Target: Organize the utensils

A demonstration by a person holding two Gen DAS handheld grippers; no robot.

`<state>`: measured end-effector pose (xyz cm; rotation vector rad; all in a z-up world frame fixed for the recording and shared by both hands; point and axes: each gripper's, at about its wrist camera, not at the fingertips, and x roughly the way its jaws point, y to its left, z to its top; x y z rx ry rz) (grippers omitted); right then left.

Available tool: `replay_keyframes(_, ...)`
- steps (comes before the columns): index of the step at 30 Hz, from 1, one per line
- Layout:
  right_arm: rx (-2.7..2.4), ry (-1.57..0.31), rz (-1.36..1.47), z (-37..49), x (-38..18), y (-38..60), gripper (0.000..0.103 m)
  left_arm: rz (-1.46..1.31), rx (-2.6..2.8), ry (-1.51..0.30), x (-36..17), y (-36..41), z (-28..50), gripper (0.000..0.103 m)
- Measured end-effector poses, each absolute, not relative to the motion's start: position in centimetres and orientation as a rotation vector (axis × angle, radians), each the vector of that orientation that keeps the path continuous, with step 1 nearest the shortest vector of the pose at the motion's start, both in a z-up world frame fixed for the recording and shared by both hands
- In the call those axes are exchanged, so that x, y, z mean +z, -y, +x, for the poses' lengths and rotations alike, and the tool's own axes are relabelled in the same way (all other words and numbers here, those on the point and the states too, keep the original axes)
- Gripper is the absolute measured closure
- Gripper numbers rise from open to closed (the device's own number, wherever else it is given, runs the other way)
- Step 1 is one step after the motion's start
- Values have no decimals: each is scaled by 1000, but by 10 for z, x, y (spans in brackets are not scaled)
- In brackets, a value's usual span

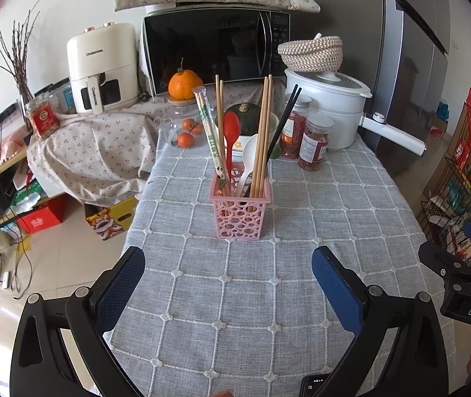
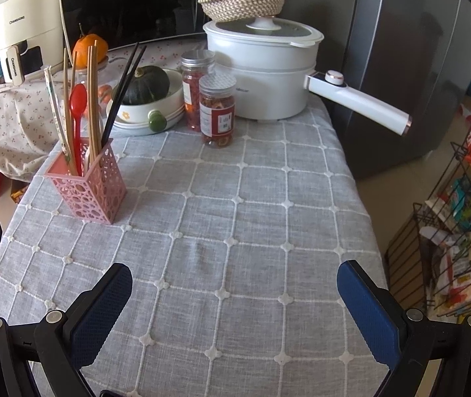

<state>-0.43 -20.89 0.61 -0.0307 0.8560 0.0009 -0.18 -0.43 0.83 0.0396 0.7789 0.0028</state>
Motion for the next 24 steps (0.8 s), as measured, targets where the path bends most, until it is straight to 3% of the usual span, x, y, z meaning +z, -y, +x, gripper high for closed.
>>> replay_keyframes(24,2,-858,-29,-4,6,209,1,43,2,-775,9,7,-2,1)
